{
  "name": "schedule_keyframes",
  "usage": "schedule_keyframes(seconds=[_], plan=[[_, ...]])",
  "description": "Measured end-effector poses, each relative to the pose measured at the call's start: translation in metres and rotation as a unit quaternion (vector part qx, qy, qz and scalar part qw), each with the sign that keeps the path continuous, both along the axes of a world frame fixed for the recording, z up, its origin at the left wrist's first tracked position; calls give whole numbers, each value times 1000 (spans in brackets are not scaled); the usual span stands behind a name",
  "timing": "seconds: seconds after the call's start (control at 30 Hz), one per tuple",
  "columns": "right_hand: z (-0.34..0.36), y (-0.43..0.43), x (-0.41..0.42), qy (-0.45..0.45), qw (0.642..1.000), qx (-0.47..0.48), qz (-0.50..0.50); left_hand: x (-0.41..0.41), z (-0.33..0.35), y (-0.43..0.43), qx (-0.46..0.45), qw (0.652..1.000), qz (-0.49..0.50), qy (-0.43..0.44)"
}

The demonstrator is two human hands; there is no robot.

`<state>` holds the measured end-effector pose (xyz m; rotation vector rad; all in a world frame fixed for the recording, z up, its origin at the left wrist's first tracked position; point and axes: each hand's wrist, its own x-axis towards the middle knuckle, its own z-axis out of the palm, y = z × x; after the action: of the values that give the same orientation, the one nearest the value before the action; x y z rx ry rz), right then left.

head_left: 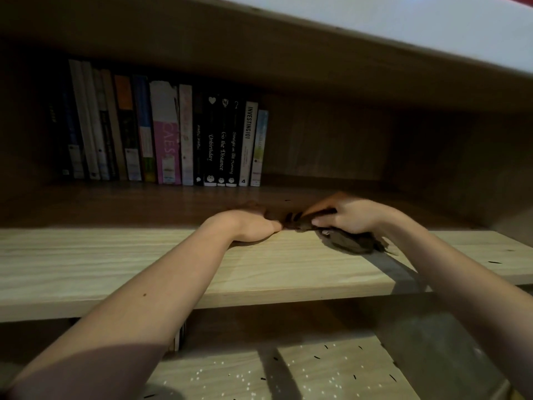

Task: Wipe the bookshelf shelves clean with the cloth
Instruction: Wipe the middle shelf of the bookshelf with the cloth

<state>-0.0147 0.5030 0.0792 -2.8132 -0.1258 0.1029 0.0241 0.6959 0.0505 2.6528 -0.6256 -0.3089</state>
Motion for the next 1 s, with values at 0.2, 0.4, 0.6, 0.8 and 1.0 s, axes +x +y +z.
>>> schedule_keyframes(seconds=[0.2, 0.4, 0.6, 0.8, 1.0], plan=[[-13, 25, 13, -57, 998, 3, 6, 2, -3, 2, -7, 1000, 7, -6], [-23, 16, -23, -101, 989, 84, 63, 3, 18, -6, 42, 998, 6, 44], [-23, 14, -10, -137, 967, 208, -44, 38, 9, -27, -32, 993, 49, -104], [-6, -2, 65, -172, 965, 154, -122, 50, 1, -23, -11, 997, 18, -72], [-15, 12, 107, -119, 991, 29, -60, 57, 1, -22, 6, 999, 6, -52]])
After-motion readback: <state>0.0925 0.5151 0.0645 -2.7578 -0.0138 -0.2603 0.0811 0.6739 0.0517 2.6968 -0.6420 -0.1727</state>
